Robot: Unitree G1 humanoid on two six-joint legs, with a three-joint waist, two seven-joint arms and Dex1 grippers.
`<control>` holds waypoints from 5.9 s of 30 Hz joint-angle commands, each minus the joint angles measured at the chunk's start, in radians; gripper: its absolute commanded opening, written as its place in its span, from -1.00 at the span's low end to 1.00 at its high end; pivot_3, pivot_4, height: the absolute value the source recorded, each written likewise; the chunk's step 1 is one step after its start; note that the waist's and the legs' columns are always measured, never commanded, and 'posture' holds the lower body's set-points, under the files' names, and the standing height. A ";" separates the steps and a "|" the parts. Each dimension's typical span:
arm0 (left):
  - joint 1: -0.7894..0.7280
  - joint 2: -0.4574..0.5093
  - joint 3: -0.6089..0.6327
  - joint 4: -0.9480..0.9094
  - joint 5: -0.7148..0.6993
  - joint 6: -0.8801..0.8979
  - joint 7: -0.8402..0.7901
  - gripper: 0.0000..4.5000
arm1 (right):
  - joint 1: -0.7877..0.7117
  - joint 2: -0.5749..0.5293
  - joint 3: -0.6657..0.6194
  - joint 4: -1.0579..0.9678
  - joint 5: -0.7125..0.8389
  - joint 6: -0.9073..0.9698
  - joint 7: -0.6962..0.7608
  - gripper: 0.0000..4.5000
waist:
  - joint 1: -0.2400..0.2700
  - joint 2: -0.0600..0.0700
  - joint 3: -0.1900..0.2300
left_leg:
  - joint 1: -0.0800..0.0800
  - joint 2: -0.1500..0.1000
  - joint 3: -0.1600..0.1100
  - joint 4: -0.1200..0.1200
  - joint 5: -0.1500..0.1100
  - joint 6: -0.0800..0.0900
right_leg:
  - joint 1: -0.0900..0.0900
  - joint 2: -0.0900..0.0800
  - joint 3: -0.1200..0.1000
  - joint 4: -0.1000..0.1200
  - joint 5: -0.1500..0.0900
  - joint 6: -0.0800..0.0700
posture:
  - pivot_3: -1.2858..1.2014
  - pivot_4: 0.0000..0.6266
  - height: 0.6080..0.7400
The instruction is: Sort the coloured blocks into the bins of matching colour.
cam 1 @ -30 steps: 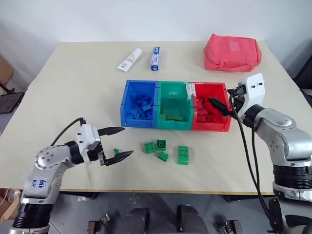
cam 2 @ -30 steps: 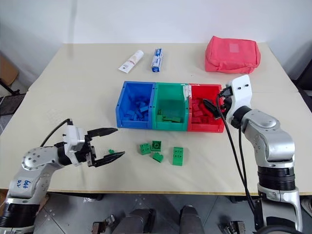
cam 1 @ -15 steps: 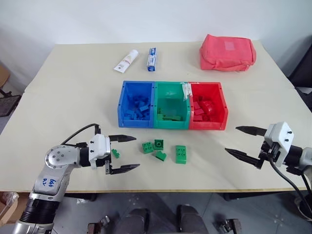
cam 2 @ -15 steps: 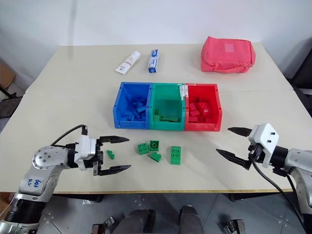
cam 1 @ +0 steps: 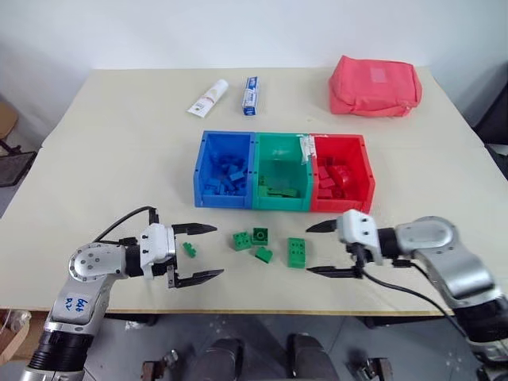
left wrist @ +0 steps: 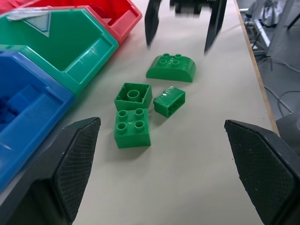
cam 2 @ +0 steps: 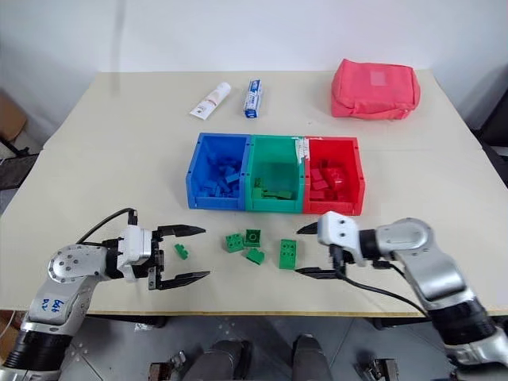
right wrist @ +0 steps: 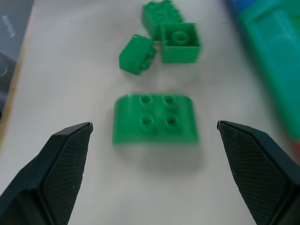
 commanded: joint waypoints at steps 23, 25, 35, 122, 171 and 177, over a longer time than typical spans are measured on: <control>0.056 -0.062 0.125 -0.103 -0.093 0.127 0.217 1.00 | -0.389 0.278 -0.149 0.142 0.053 0.301 -0.391 0.48 | -0.009 0.000 0.000 | 0.001 0.003 0.001 0.000 0.000 -0.003 | -0.003 0.003 0.000 0.005 0.001 -0.003 | 0.03 -0.52 1.00; 0.062 -0.065 0.123 -0.104 -0.089 0.124 0.220 1.00 | -0.439 0.301 -0.142 0.199 0.024 0.315 -0.444 0.48 | -0.008 0.000 0.000 | 0.000 0.003 0.001 0.000 0.000 -0.002 | -0.003 0.002 0.000 0.005 0.001 -0.003 | 0.03 -0.52 1.00; 0.045 -0.059 0.128 -0.051 -0.061 0.098 0.224 1.00 | -0.387 0.281 -0.164 0.153 0.055 0.149 -0.330 0.98 | -0.009 0.000 0.000 | -0.001 0.001 0.001 0.000 0.000 -0.001 | -0.004 0.003 -0.002 0.007 0.001 -0.003 | 0.03 -0.52 1.00; -0.018 0.079 0.162 0.149 -0.026 0.070 0.052 1.00 | 0.021 0.063 -0.372 0.029 0.255 -0.066 0.006 0.99 | -0.007 0.000 0.000 | 0.000 0.004 0.005 0.000 -0.002 0.000 | -0.003 0.002 -0.002 0.001 0.003 -0.003 | 0.03 -0.52 1.00; -0.705 -0.388 -0.231 0.185 0.240 0.469 0.325 -0.34 | 0.612 0.072 -0.680 -0.374 0.388 -0.037 -0.308 1.00 | 0.026 -0.003 0.002 | 0.000 0.003 0.006 0.004 -0.002 0.001 | 0.000 0.006 -0.002 0.000 0.005 0.000 | 0.03 -0.52 1.00; -0.818 -0.496 -0.234 0.517 0.317 0.255 0.455 -0.34 | 0.586 0.136 -0.716 -0.386 0.374 -0.063 -0.414 1.00 | 0.030 -0.003 0.002 | 0.000 0.002 0.007 0.005 -0.002 0.001 | 0.000 0.006 -0.002 0.000 0.005 0.001 | 0.03 -0.52 1.00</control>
